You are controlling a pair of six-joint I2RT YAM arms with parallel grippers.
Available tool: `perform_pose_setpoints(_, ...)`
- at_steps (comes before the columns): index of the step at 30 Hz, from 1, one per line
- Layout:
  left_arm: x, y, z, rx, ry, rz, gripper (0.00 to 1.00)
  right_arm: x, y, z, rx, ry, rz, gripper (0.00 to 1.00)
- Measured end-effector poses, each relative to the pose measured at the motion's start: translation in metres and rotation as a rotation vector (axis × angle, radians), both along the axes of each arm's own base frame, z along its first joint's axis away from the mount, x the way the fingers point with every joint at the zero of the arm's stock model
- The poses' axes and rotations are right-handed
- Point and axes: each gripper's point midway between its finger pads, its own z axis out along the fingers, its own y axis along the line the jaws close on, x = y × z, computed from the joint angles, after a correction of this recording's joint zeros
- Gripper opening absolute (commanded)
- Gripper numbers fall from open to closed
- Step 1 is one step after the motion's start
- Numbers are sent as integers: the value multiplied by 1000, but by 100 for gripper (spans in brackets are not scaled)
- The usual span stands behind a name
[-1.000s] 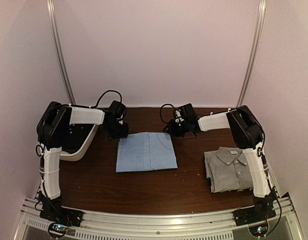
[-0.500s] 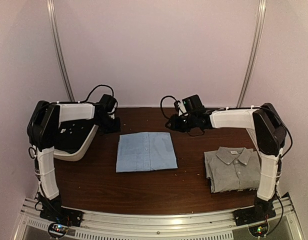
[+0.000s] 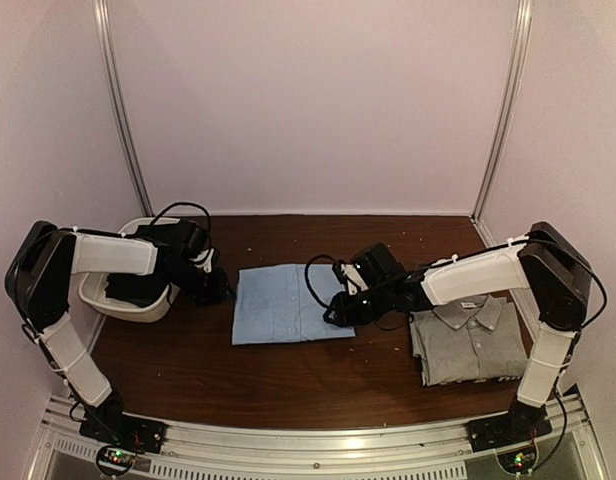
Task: Fold and stack the long sleeve shirts
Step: Pick up the square-folded shirt from the center of the board.
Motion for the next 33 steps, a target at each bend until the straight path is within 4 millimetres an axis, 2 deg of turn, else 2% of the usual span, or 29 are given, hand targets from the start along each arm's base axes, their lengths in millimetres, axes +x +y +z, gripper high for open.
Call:
perform_pose_setpoints(7,-17,-3,-17,-47,49,-6,44,-21,-17,-34,-32,69,-22,32)
perform_pose_setpoints(15,-25,-10,-22,-107,67,-15,47,-26,-19,-39,2,78,-40,32)
perform_pose_setpoints(19,-27,-12,-23,-125,67,-18,48,-29,-20,-34,10,76,-40,32)
perform_pose_setpoints(28,-24,-14,-28,-134,55,-24,47,-28,-19,-2,55,30,-43,35)
perform_pose_setpoints(33,-19,-17,-28,-142,39,-33,44,-26,-22,8,60,9,-55,35)
